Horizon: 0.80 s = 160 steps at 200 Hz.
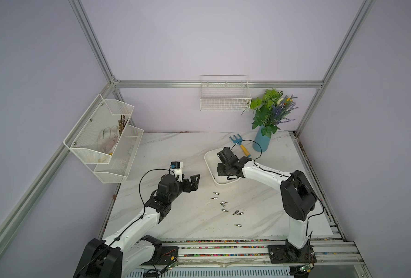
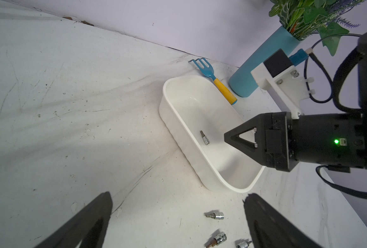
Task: Put the bit on the desktop into the storage box
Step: Place the screwdriver bit in the storage box.
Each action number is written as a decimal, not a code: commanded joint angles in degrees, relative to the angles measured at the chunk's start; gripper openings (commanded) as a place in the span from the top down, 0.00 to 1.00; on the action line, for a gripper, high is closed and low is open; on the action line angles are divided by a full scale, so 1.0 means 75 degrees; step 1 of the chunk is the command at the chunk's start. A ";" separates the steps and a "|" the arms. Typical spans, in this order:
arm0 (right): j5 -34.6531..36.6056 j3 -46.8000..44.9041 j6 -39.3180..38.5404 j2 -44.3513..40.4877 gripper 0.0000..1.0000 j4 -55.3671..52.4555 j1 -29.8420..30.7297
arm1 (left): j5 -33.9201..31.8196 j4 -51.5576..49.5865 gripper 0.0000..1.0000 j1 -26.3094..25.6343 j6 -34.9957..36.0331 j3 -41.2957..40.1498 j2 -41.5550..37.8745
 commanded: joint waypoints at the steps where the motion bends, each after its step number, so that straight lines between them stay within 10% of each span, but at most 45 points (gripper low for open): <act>1: -0.0027 -0.0254 -0.0181 -0.0699 0.69 -0.0222 -0.0041 | 0.0244 0.0273 0.00 -0.0029 0.0163 -0.0036 -0.0053; 160: 0.0745 -0.5008 -0.0963 -0.4957 0.46 0.1822 -0.0052 | 0.1178 -0.2041 0.00 -0.2049 0.1083 0.1674 0.1931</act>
